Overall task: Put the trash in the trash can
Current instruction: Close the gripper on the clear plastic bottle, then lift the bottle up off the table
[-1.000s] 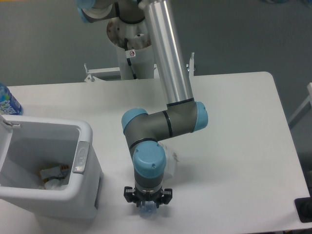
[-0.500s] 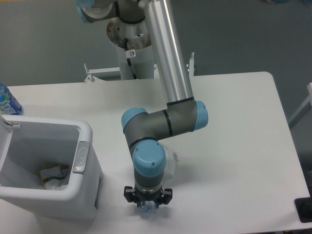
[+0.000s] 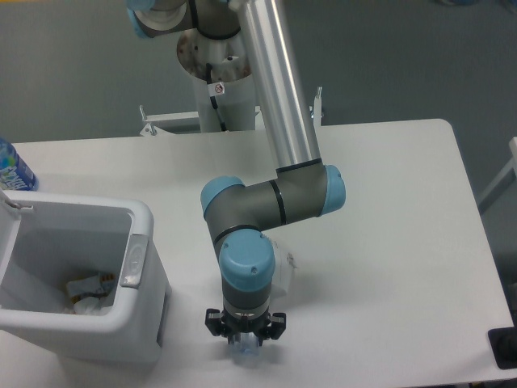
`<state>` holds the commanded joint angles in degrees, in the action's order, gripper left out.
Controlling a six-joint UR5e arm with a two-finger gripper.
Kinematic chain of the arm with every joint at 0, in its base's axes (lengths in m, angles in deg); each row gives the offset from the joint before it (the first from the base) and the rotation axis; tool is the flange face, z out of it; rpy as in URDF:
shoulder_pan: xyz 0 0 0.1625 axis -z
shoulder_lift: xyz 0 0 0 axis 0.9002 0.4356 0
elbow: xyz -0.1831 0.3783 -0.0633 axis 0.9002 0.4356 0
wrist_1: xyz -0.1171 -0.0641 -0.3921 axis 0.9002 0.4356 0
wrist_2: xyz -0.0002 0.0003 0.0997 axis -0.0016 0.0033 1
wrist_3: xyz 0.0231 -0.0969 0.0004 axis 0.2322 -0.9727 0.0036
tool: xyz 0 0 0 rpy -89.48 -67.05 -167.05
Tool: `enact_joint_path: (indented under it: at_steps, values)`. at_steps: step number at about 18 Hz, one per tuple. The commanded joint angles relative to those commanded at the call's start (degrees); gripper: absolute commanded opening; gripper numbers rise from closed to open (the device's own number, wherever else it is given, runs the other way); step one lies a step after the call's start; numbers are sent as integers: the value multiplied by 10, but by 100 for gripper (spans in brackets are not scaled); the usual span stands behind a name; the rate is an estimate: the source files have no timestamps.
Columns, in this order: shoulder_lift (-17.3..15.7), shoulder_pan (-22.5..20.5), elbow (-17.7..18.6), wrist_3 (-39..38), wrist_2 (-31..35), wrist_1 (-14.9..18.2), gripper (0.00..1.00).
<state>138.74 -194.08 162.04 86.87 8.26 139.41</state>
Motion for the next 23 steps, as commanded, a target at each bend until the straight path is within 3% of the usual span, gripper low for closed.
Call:
enact_joint_path:
  at_steps: [8,17,23]
  values:
    - [-47,-4,-21,4,-6,-5,59]
    - [-62,-31,-133,-47,-72,-16,59]
    - [-83,-70,-198,-114,-149,-56,59]
